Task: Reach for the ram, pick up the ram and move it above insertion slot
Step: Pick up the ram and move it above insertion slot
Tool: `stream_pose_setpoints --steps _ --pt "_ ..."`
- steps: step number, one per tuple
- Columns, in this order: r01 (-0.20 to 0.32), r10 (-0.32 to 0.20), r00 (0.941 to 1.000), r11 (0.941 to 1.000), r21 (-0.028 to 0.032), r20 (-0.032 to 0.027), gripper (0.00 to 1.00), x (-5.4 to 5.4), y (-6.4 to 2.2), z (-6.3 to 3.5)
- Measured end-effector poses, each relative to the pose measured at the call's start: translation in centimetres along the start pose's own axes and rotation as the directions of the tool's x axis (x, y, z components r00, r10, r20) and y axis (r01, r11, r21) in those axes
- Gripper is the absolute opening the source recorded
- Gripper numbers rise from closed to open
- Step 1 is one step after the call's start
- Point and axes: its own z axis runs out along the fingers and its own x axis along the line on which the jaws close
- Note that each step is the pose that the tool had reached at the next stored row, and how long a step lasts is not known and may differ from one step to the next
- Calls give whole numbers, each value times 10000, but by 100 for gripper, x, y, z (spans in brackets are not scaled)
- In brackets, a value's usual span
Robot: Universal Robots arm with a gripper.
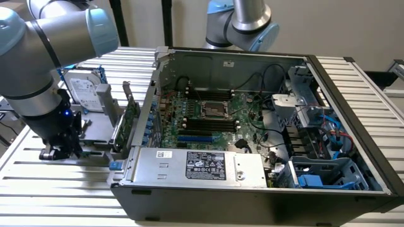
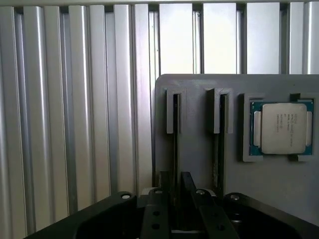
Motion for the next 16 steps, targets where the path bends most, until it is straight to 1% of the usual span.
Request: stream_pose_setpoints --steps 1,5,6,8,9,16 --pt "21 -21 10000 10000 0 0 24 0 -2 0" --pt "156 -156 9999 9999 -2 -5 24 0 -11 0" --pt "198 -198 9998 9998 -3 -7 21 0 -12 0" --pt "291 -291 9996 9996 -5 -10 21 -1 -14 -1" --pt "326 -326 9995 9995 -5 -11 15 -1 -15 -1" --pt "356 -356 9994 9994 -6 -12 14 -1 -17 -1"
